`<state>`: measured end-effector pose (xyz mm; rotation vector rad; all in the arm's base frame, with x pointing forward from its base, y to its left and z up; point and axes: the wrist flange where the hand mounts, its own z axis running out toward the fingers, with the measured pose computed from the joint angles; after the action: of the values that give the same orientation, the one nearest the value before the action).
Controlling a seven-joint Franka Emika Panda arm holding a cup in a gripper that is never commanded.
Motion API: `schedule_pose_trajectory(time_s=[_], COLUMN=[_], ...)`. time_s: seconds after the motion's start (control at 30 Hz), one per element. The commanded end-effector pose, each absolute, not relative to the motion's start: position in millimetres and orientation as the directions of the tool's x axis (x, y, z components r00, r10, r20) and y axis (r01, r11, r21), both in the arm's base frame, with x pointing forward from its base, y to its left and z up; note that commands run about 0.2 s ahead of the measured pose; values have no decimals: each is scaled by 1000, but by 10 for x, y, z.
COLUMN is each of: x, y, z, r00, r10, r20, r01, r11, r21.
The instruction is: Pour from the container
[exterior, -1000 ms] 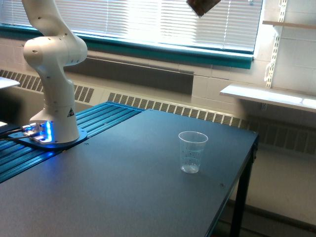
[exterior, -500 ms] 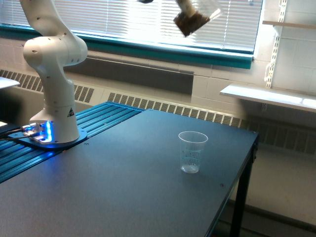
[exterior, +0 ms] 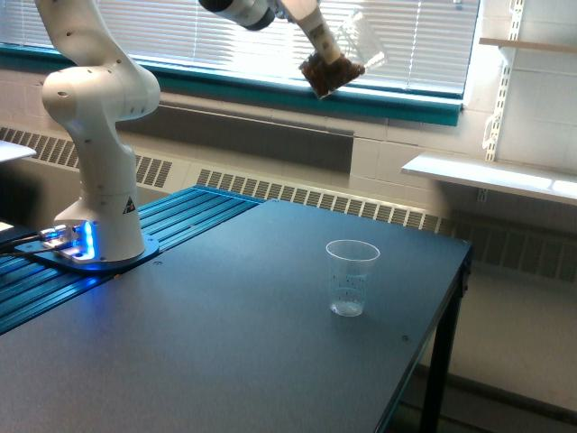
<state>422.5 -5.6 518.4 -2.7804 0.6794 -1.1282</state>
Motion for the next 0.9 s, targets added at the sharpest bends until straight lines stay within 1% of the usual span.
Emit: schedule_pose_trajectory(time_s=[0.03, 0.4, 0.9], x=[4199, 4146, 4137], y=[19, 125, 237], z=[5055, 4654, 4259], r00=[634, 671, 703], r10=[-419, -402, -384], r20=[650, 624, 599], r01=[-375, -374, -385], r11=[-902, -909, -913], r21=[-215, -183, -134])
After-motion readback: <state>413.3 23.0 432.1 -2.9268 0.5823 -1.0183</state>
